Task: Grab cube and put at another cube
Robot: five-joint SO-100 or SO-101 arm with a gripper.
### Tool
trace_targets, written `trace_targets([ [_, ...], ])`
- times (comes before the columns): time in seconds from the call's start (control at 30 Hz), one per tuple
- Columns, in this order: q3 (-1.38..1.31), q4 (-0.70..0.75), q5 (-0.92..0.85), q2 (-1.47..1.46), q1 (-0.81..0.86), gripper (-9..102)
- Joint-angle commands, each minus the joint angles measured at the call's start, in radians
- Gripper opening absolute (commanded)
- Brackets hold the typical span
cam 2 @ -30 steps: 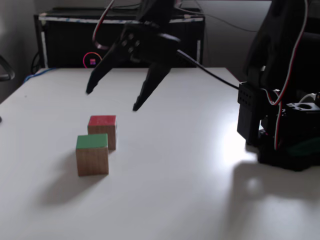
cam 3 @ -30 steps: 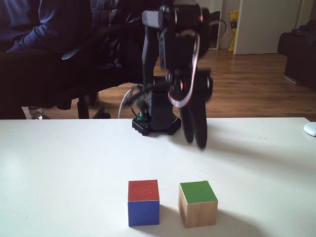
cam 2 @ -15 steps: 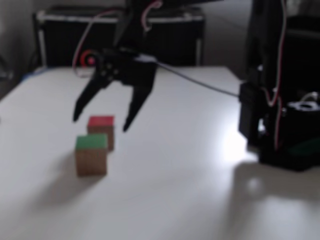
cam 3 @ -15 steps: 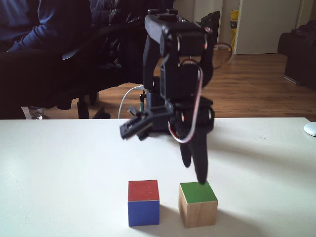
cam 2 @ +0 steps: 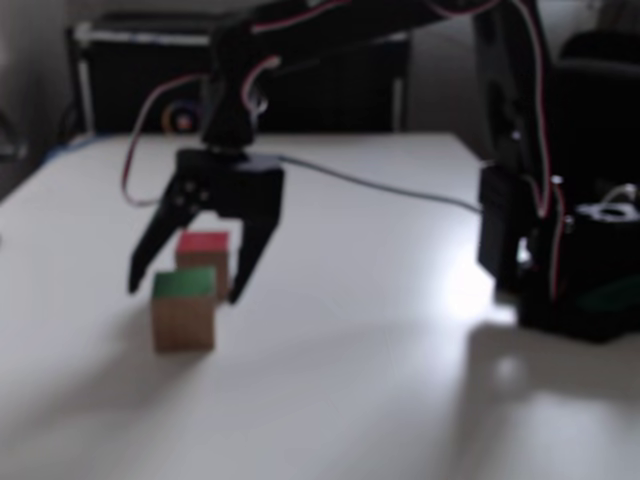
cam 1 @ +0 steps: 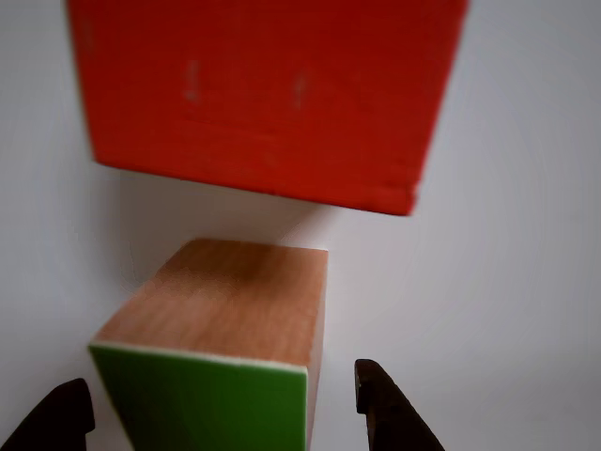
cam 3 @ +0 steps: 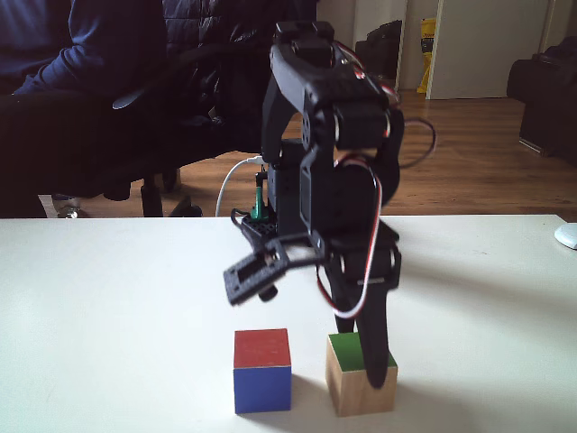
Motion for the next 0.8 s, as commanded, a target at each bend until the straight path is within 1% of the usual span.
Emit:
trace_targets([
  [0.0, -0.060, -0.018, 0.008, -0.012, -0.008, 42],
  [0.17, -0.084, -0.020, 0.006, -0.048, -0.008, 35],
  [0.37, -0.103, -0.020, 0.020, -0.051, -0.008, 19],
  [0.43, -0.110, -0.015, 0.026, -0.048, -0.005, 15],
  [0.57, -0.092, -0.009, 0.046, 0.018, 0.009, 12],
  [0.77, 0.008, 0.008, 0.054, 0.291, 0.049, 12],
])
